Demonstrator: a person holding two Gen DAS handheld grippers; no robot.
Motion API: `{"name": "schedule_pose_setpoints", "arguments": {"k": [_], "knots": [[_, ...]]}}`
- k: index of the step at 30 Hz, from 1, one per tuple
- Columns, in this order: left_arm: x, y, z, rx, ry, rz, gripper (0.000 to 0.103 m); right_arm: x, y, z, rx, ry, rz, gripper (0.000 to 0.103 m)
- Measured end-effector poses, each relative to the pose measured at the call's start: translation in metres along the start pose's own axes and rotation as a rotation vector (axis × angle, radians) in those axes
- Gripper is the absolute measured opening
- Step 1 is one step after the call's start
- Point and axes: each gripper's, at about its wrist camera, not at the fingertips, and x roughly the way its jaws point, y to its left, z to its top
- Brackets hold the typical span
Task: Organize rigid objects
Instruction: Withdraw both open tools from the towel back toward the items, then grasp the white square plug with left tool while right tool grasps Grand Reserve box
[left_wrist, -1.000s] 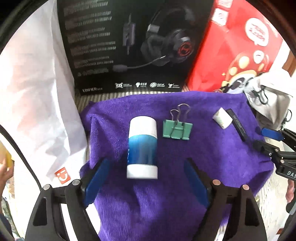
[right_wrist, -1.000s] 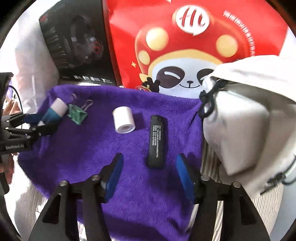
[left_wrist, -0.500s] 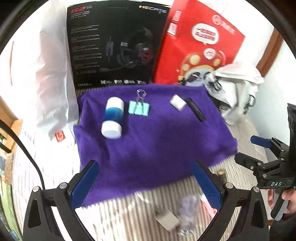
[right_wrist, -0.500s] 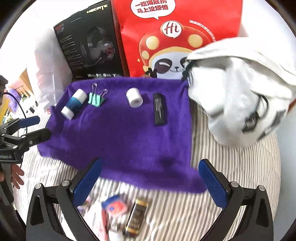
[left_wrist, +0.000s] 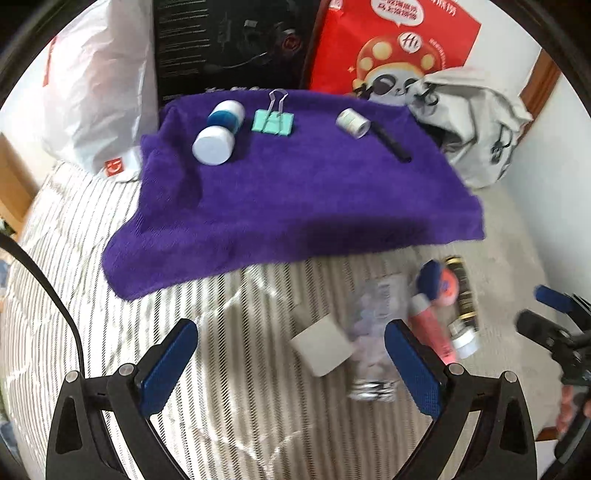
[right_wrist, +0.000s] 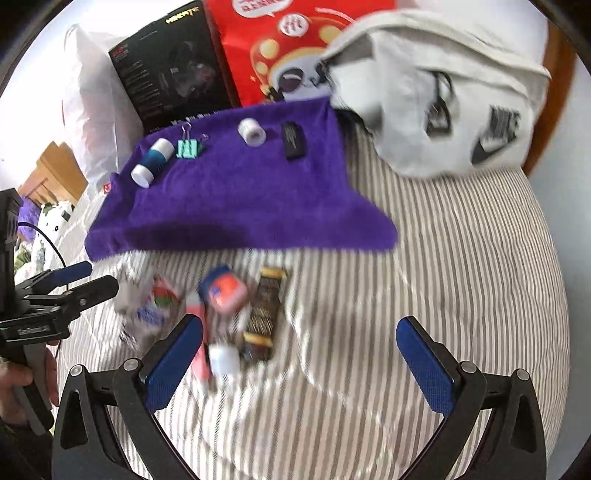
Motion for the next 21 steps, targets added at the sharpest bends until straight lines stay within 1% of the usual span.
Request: {"name": "schedule_pose_setpoints", "arguments": {"k": [3, 6, 8, 10, 11, 12, 13, 14, 15, 16, 18, 19, 20, 21], "knots": [[0.008, 0.007, -0.004, -0.03, 0.013, 0.013, 0.101, 0.0, -0.006, -0.017, 0.021, 0.017, 0.004, 0.103], [0.013, 0.007, -0.007, -0.036, 0.018, 0.025, 0.1, 0.001, -0.009, -0.03, 0.037, 0.032, 0.013, 0.103], [0.015, 0.003, -0.011, -0.024, 0.018, 0.044, 0.095, 0.003, -0.008, -0.036, 0.039, 0.04, 0.014, 0.103], [0.016, 0.001, -0.015, -0.023, 0.011, 0.056, 0.093, 0.006, -0.005, -0.042, 0.035, 0.045, 0.016, 0.103], [0.017, 0.001, -0.017, -0.026, 0.008, 0.056, 0.09, 0.007, -0.004, -0.043, 0.036, 0.045, 0.018, 0.103], [0.018, -0.001, -0.019, -0.025, -0.003, 0.063, 0.089, 0.008, -0.003, -0.045, 0.037, 0.043, 0.024, 0.103], [0.017, -0.003, -0.02, -0.019, -0.019, 0.071, 0.085, 0.01, -0.002, -0.046, 0.037, 0.041, 0.032, 0.103], [0.017, -0.005, -0.021, -0.01, -0.031, 0.074, 0.077, 0.011, -0.002, -0.046, 0.038, 0.039, 0.036, 0.103], [0.016, -0.007, -0.022, 0.0, -0.046, 0.081, 0.072, 0.013, -0.002, -0.046, 0.039, 0.033, 0.038, 0.103], [0.016, -0.008, -0.022, 0.005, -0.052, 0.082, 0.063, 0.015, -0.001, -0.046, 0.039, 0.029, 0.036, 0.103], [0.015, -0.011, -0.022, 0.024, -0.054, 0.093, 0.057, 0.018, 0.001, -0.044, 0.034, 0.009, 0.035, 0.102], [0.015, -0.011, -0.023, 0.032, -0.059, 0.092, 0.052, 0.019, 0.002, -0.043, 0.034, 0.004, 0.032, 0.101], [0.013, -0.01, -0.022, 0.035, -0.062, 0.091, 0.044, 0.02, 0.002, -0.041, 0.036, -0.002, 0.031, 0.101], [0.012, -0.009, -0.022, 0.034, -0.064, 0.091, 0.038, 0.021, 0.003, -0.039, 0.041, -0.012, 0.038, 0.101]]}}
